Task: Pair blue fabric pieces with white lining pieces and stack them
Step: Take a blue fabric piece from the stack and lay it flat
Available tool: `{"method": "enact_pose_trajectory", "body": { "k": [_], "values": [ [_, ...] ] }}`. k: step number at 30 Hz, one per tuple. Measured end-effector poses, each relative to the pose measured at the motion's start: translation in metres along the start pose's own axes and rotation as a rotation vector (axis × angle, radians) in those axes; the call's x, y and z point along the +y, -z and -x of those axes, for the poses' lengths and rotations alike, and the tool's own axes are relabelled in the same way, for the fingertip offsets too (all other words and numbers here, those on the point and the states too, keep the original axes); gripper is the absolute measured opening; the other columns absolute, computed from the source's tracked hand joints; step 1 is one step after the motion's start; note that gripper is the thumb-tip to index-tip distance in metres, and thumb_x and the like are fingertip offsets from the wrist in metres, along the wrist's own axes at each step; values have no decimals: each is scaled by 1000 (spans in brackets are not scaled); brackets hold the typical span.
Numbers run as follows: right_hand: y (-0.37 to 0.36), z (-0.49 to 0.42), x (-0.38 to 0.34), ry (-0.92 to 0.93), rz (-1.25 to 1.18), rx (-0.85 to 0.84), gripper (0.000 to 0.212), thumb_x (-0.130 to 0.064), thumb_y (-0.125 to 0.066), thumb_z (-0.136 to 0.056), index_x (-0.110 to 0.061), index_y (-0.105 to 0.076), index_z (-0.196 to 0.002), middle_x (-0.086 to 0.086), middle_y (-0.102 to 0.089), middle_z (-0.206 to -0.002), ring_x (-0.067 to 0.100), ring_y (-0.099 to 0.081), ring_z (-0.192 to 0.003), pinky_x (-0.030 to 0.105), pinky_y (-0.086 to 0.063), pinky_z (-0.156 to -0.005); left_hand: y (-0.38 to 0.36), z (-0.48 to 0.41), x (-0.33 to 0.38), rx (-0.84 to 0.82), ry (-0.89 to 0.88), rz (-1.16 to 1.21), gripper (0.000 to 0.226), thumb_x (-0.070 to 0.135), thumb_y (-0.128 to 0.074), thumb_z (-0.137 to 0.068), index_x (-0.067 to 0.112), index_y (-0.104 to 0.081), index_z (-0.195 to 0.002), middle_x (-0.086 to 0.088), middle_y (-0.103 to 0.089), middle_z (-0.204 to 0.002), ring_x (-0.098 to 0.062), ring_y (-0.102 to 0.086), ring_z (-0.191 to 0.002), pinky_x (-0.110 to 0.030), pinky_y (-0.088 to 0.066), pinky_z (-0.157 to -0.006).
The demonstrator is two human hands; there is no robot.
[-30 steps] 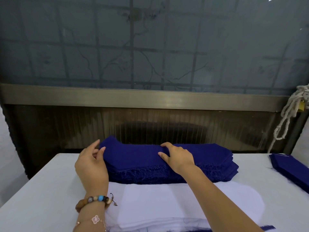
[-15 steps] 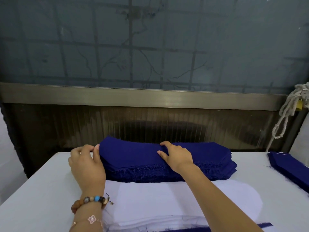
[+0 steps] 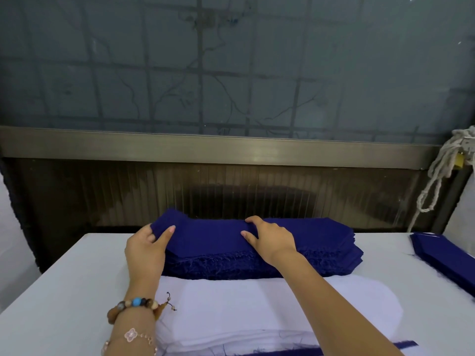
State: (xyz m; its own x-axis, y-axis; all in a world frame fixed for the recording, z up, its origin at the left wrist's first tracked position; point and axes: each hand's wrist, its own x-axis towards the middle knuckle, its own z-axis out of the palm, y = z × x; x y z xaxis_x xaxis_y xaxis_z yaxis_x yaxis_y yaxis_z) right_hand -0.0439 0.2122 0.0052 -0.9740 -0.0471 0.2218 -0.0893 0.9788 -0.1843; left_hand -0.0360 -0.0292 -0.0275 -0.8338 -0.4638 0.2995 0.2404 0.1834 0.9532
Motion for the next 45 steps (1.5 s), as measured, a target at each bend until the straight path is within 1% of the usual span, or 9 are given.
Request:
{"method": "enact_pose_trajectory", "body": {
  "k": [3,12,17,22,31,35,39,41,45],
  "values": [
    [-1,-2,1,-5,7,2,54,-56,-35,-98,-32,-27,-145,4,-64,-114,24,-63,-94,31,-45,-63,1,2,-2,45,11,101,8,28,-72,-85,31,-64,-86,4,-73,-79,-20,-70,-84,-44,-59,-77],
    [15,-11,23,-79,-376,-141,42,-33,-57,-95,-23,-40,-132,1,-62,-93,20,-62,-90,33,-51,-80,3,0,-6,-10,9,109,3,28,-64,-91,27,-62,-94,0,-71,-73,-24,-69,-80,-47,-59,-73],
    [24,-5,54,-229,-322,-24,22,-29,-56,-94,-21,-53,-114,4,-63,-106,18,-57,-87,30,-47,-71,2,1,-5,-8,28,82,7,29,-63,-92,26,-63,-98,-6,-71,-80,-25,-68,-83,-48,-57,-78],
    [42,6,100,-400,-216,42,29,-31,-58,-94,-19,-55,-120,4,-61,-108,22,-58,-94,32,-47,-71,1,0,-4,18,35,60,14,33,-64,-91,21,-61,-97,-9,-70,-84,-28,-66,-85,-49,-56,-79],
    [46,25,156,-669,-215,206,26,-48,-64,-87,-25,-62,-99,12,-48,-126,35,-40,-120,43,-44,-91,-1,-1,-2,70,78,12,27,39,-66,-88,13,-65,-94,-8,-69,-83,-26,-65,-81,-40,-54,-68],
    [41,29,155,-556,-269,298,16,-46,-68,-86,-31,-67,-81,0,-62,-102,30,-46,-112,42,-43,-86,-3,1,0,89,86,-11,27,40,-69,-86,13,-67,-89,-6,-69,-79,-25,-65,-79,-39,-54,-66],
    [36,30,156,-486,-489,383,18,-31,-68,-88,-15,-67,-81,-1,-65,-77,24,-60,-87,32,-47,-69,-2,3,1,105,88,-35,27,39,-65,-89,12,-67,-83,-8,-69,-76,-28,-65,-78,-40,-51,-66],
    [35,29,156,-479,-589,430,20,-23,-67,-90,-9,-59,-78,4,-62,-70,22,-58,-72,28,-41,-59,0,3,1,104,104,-29,24,35,-63,-91,11,-68,-95,-10,-71,-87,-28,-67,-83,-35,-52,-65],
    [38,33,157,-468,-745,466,6,-18,-61,-94,-18,-57,-89,7,-64,-75,22,-60,-71,31,-47,-68,1,4,11,104,121,14,31,25,-64,-92,9,-65,-119,-13,-70,-103,-29,-68,-91,-43,-57,-78]
  ]
}}
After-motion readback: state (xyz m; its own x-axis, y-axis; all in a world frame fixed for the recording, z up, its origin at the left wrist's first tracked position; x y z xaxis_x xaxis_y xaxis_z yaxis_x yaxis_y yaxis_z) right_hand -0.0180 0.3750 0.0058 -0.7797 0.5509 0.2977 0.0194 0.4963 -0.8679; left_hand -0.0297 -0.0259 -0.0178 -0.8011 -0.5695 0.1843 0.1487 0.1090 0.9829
